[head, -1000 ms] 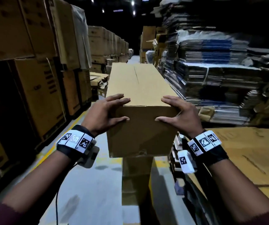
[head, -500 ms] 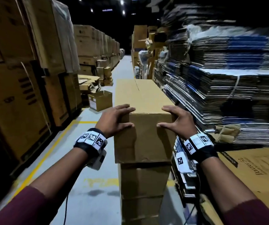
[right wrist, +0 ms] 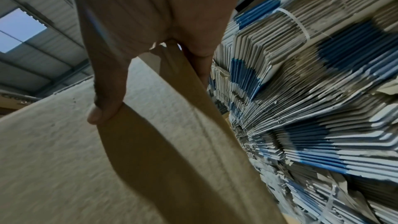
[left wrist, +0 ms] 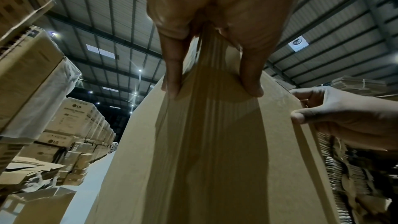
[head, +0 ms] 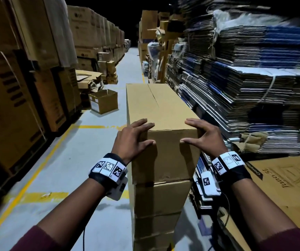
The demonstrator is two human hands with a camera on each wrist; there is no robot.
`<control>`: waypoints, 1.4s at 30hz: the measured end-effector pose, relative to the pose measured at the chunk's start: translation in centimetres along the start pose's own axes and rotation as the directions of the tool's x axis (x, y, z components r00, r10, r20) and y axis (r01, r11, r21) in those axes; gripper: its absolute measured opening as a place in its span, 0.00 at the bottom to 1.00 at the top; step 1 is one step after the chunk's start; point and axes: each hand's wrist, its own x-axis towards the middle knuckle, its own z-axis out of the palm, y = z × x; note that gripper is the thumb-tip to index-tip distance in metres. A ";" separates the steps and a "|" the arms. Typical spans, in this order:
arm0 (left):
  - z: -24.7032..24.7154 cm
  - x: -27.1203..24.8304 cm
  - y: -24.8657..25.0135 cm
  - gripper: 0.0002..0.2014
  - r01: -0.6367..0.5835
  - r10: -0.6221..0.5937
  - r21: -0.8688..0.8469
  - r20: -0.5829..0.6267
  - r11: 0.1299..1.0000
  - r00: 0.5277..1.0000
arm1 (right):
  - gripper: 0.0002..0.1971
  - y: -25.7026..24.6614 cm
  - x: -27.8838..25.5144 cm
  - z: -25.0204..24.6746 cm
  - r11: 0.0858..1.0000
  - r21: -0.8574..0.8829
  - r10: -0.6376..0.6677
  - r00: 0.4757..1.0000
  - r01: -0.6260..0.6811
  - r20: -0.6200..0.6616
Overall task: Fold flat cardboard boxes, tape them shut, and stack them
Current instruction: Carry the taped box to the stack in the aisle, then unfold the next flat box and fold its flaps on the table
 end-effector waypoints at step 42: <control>12.2 -59.2 19.2 0.45 0.260 -0.309 0.188 0.323 0.947 0.895 | 0.55 -17.4 -61.4 -0.9 0.828 -0.455 0.517 0.759 -0.328 0.395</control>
